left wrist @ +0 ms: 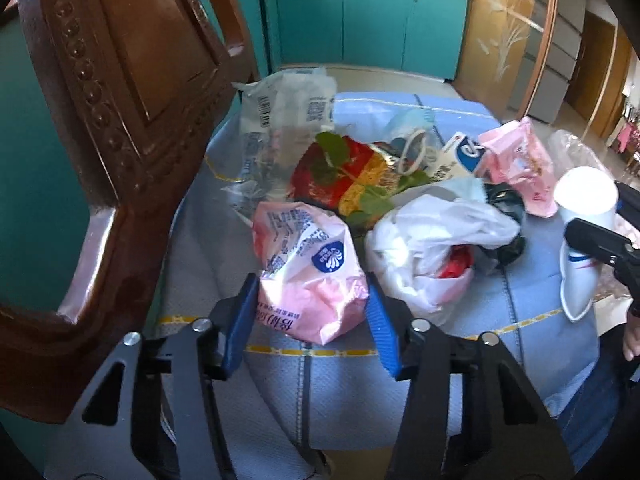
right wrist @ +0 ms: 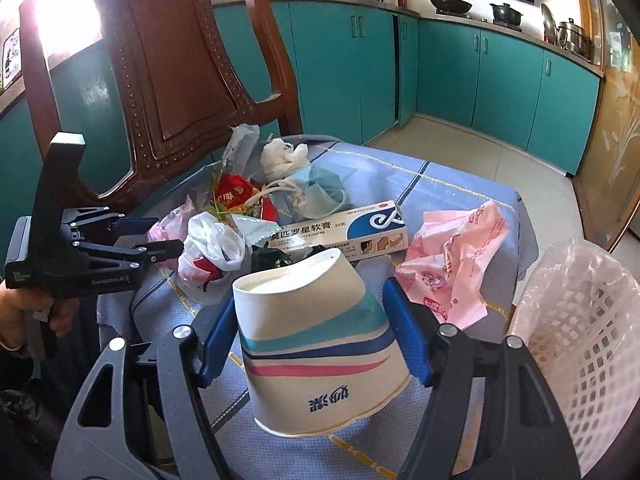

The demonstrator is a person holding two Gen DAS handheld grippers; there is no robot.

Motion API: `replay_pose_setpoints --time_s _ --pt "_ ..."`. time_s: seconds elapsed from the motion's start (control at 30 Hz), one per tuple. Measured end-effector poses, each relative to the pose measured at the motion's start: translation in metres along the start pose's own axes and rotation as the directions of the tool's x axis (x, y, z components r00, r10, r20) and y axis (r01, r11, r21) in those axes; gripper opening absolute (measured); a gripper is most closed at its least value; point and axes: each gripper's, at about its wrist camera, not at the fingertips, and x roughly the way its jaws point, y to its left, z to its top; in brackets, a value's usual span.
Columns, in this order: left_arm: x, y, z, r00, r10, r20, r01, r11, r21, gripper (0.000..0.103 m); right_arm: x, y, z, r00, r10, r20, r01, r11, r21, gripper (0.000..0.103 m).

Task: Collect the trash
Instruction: 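Grasp the striped paper cup with the right tool while the left tool grasps the pink package, then carry cup and package over the white basket and open both tools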

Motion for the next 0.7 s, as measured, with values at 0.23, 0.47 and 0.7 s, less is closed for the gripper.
replay_pose_setpoints --time_s 0.23,0.47,0.7 --pt "-0.041 -0.003 0.003 0.992 0.027 0.126 -0.028 1.000 0.010 0.048 -0.018 -0.007 0.001 0.997 -0.028 0.073 0.025 0.999 0.035 0.069" --pt "-0.102 -0.015 0.020 0.953 -0.031 0.301 0.024 0.999 0.028 0.048 -0.073 -0.035 0.003 0.955 -0.118 0.271 0.083 0.987 0.136 0.069" --pt "-0.116 -0.066 0.054 0.902 -0.283 0.325 0.241 0.956 0.165 0.048 -0.146 -0.124 -0.032 0.847 -0.412 0.337 0.217 0.846 0.488 0.069"
